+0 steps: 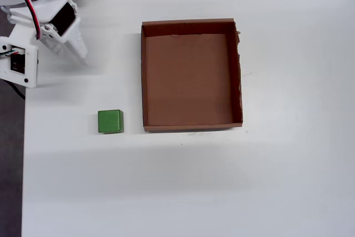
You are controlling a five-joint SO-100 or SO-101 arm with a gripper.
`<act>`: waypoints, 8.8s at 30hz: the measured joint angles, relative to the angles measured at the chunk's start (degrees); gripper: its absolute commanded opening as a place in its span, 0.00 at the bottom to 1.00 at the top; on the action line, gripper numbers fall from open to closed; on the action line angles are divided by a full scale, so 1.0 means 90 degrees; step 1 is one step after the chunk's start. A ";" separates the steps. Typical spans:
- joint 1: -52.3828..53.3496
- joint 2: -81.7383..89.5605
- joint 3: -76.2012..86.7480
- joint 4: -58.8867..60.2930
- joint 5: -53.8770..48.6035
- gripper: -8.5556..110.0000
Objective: Grasp a green cube and put it in a box.
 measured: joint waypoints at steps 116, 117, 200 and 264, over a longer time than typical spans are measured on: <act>-0.1465 -0.7012 -0.4600 -0.1582 -0.1250 0.25; -0.1465 -0.7012 -0.4600 -0.1611 -0.1250 0.25; -0.4971 -0.8564 -0.7432 0.0996 0.0449 0.19; 0.0283 0.3555 0.2061 0.1885 0.0850 0.26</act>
